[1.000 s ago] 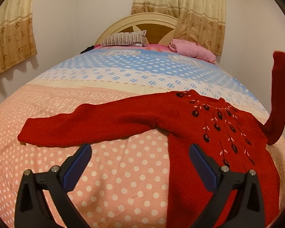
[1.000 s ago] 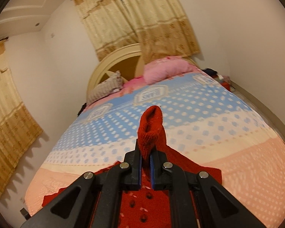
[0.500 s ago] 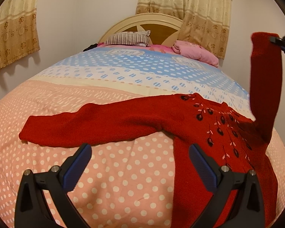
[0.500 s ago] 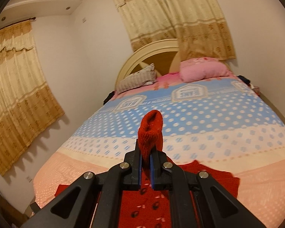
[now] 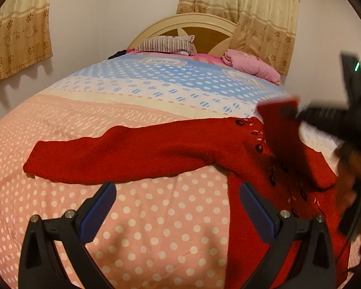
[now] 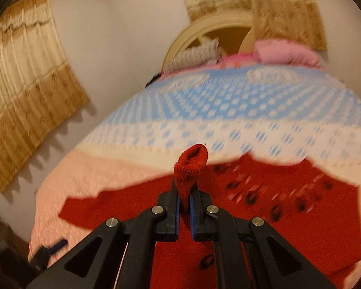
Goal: Fold small clothes
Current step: 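Lift the sleeve cuff and fold it across the cardigan body with the right tool, then release the sleeve and smooth the folded side flat with the right tool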
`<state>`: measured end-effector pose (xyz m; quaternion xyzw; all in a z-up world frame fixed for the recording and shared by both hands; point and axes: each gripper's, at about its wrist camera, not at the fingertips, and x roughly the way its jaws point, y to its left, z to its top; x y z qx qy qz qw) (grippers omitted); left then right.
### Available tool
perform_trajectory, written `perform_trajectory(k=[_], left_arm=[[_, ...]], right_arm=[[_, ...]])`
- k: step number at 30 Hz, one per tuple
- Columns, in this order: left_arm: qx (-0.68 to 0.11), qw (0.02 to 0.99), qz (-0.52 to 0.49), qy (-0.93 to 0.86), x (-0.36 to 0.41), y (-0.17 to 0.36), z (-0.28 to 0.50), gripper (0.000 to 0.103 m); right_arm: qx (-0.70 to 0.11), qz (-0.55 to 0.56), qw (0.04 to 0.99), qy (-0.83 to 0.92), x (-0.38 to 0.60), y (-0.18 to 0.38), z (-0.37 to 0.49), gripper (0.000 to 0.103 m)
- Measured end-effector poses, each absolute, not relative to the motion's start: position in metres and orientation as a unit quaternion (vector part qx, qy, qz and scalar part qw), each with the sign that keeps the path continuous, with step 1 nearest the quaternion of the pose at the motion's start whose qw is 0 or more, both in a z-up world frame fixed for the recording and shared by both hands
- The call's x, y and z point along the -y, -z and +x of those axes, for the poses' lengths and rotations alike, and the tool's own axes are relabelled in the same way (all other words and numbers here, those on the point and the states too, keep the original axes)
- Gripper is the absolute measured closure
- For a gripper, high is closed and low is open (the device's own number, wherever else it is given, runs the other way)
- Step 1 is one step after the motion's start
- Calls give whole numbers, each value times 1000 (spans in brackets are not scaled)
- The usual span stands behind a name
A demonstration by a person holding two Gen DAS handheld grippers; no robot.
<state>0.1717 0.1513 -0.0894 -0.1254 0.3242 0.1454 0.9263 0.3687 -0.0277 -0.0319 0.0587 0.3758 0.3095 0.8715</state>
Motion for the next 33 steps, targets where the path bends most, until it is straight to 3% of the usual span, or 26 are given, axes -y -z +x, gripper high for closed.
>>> perform_trajectory(k=[2,4,6,7,14,23,33], left_arm=[[-327,925,-130,-144,-153,91,172,0],[-329,924,-132,-142,-153,93,173,0],[-331,924,-130,-143,-152,95,173,0],[-331,924,-130,-141,-151,95,173,0],[-336,927,-120,-118,-131,97,175,0],[-332,934,-27,-128,-97,91,219,0],[-363,915,33,-172,-87,121,273,0]], right_arm=[[-410,38,853,-321,14,62,368,96],[-449,16,830,-330,5,92,365,90],[-463,15,820,-335,7,106,359,50],[-465,28,813,-350,14,110,354,47],[-461,41,822,-332,102,111,332,46],[-432,87,884,-155,257,105,366,46],[-406,67,888,-205,259,108,372,46]])
